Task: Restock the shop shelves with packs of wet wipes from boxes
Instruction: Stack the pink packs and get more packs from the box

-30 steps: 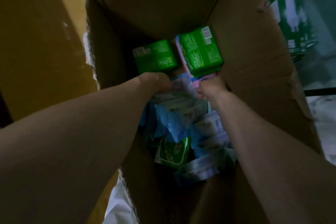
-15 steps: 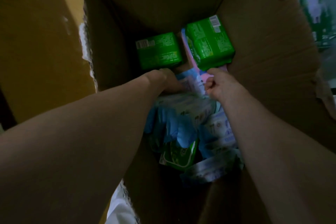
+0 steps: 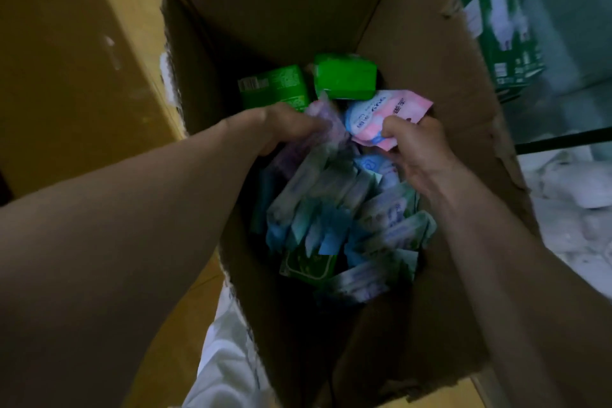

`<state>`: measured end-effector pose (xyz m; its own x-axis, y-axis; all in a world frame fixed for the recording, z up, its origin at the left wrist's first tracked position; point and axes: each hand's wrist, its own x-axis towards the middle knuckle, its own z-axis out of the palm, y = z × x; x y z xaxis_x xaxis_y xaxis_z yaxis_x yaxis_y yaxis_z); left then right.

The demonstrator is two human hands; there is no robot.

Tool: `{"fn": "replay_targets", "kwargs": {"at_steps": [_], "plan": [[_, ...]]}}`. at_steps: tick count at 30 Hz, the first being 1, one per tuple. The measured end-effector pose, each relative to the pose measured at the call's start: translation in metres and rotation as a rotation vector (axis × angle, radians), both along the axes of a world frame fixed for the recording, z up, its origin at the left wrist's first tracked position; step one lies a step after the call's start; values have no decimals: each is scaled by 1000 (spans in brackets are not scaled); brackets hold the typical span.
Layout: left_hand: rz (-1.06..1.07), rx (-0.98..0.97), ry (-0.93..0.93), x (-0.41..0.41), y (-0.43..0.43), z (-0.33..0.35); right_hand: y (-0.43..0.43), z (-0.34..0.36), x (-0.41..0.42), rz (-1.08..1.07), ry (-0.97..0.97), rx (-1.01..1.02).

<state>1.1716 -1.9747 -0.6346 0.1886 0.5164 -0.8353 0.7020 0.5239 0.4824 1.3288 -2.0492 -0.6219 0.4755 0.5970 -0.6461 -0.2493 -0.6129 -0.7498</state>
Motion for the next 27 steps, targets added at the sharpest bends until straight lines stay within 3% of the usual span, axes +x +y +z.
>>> {"fn": "replay_targets", "kwargs": {"at_steps": [3,6,10,13,20,23,27], "plan": [[-86,-18,12,2,-8,20,-2,12,2,121,-255,-19],[-190,-40,43,5,-25,30,-6,22,-1,299,-387,-43],[29,-74,27,-5,-39,33,-4,38,-10,534,-425,-71],[139,22,17,-9,-43,41,7,55,-7,685,-520,-94],[572,157,25,-26,-39,80,21,101,9,568,-540,24],[607,186,10,-28,-37,104,19,117,8,571,-549,46],[564,140,-54,-25,-42,129,14,137,7,747,-550,55]]}}
